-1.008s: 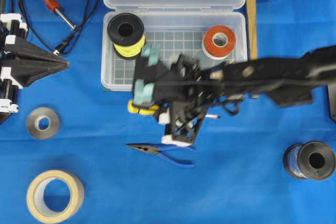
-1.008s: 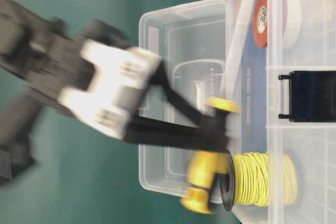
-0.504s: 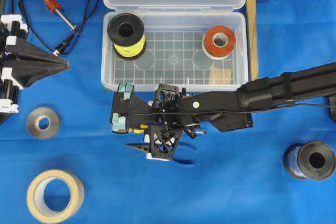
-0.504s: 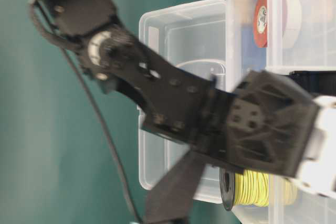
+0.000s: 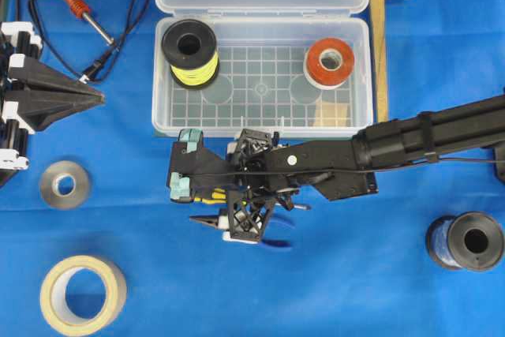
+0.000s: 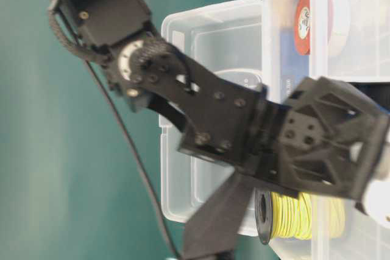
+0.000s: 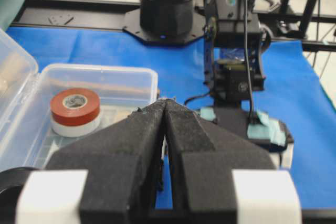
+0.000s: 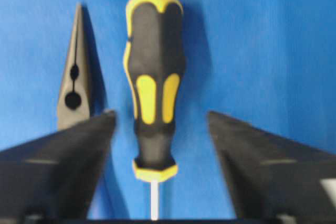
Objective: Pick the screwdriver from the toolbox among several items.
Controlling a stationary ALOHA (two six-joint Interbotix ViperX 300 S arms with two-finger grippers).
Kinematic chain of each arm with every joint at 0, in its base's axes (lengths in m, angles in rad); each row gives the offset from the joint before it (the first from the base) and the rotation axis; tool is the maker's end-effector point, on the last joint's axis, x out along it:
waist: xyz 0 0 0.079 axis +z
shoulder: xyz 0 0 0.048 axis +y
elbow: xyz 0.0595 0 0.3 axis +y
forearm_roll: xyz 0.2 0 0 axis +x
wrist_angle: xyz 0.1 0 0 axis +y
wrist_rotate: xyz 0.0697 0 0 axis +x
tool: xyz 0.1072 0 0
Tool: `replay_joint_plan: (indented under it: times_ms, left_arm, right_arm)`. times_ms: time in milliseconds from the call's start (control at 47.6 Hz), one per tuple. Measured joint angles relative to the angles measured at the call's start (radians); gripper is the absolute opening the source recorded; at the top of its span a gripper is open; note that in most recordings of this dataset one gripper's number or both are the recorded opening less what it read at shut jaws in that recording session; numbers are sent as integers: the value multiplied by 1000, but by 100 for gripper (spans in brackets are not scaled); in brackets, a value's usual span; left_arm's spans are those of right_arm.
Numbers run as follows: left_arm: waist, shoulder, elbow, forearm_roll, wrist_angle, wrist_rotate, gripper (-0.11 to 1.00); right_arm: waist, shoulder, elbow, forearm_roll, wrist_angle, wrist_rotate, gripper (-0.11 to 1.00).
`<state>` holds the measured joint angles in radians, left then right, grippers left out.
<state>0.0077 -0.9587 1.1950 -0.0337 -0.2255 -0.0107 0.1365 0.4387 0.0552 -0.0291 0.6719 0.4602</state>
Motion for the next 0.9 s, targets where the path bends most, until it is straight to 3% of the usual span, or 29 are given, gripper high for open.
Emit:
replay_joint_plan:
  times_ms: [126, 210, 420, 609, 903]
  left_arm:
    - [0, 0, 2, -2, 8, 0, 0]
    - [0, 0, 0, -2, 12, -2, 0]
    - [0, -3, 2, -3, 14, -2, 0]
    - [0, -6, 2, -3, 15, -2, 0]
    - [-2, -6, 0, -3, 15, -2, 0]
  right_arm:
    - [-2, -95, 0, -8, 52, 0, 72]
    - [-2, -175, 9, -29, 87, 0, 73]
    - [26, -433, 121, -143, 123, 6, 73]
    - [60, -684, 351, -230, 3, 52, 73]
    - [58, -1080, 730, -279, -201, 114, 73]
